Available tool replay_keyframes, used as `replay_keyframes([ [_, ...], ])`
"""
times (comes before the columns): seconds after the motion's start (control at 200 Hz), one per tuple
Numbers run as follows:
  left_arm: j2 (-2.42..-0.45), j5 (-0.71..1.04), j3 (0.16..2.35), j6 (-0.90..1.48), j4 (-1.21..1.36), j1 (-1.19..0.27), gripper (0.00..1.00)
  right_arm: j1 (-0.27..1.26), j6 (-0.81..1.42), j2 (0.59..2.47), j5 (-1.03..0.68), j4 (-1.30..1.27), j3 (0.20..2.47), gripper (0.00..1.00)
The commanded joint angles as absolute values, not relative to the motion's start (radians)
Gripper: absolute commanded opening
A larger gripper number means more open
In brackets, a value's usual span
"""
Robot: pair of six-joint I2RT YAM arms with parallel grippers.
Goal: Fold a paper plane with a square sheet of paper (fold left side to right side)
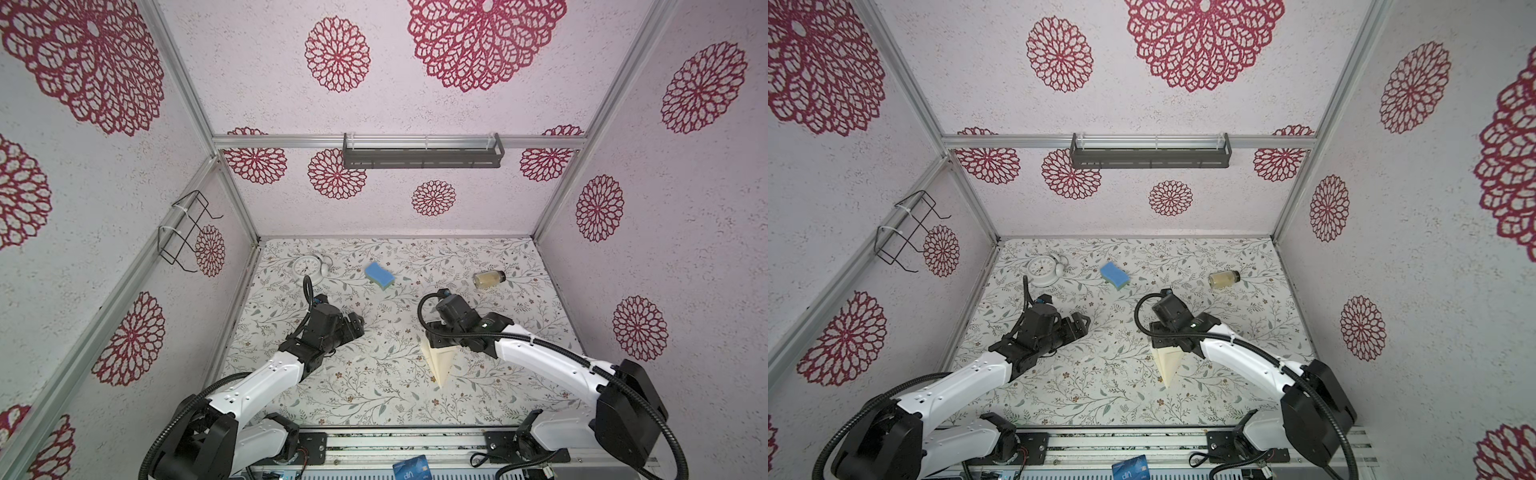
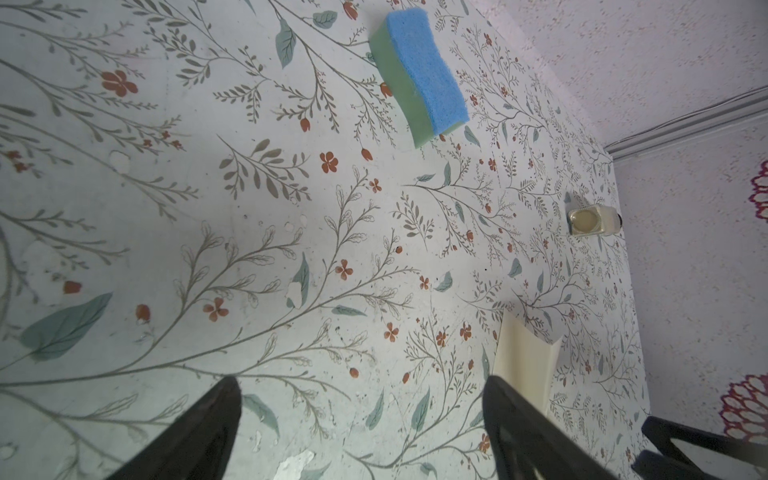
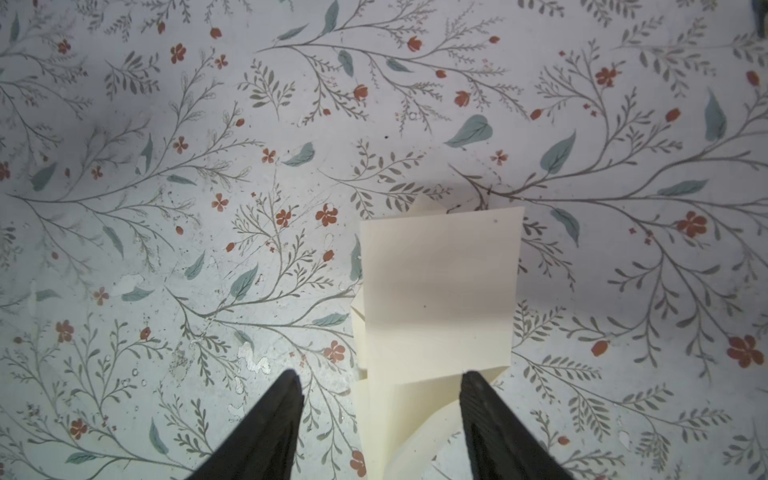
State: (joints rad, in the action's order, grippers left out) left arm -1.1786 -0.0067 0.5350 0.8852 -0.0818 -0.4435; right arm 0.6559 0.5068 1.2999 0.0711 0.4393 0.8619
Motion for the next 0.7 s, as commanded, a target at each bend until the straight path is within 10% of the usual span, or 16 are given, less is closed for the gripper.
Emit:
replay_keyframes([
  [0.0,-1.179,0.025,0.525,0.894,-0.075,-0.44,0.93,0.608,0.532,1.235,-0.066,0.412,0.782,0.61],
  [0.255,-1.258,0.142,0.527,0.941,0.039,-0.468,0.9,0.578,0.55,1.25,-0.146,0.313,0.632,0.26],
  [0.695,-1.462,0.176,0.644,0.965,0.122,-0.595,0.86,0.58,0.71,1.321,-0.231,0.077,0.5,0.1],
])
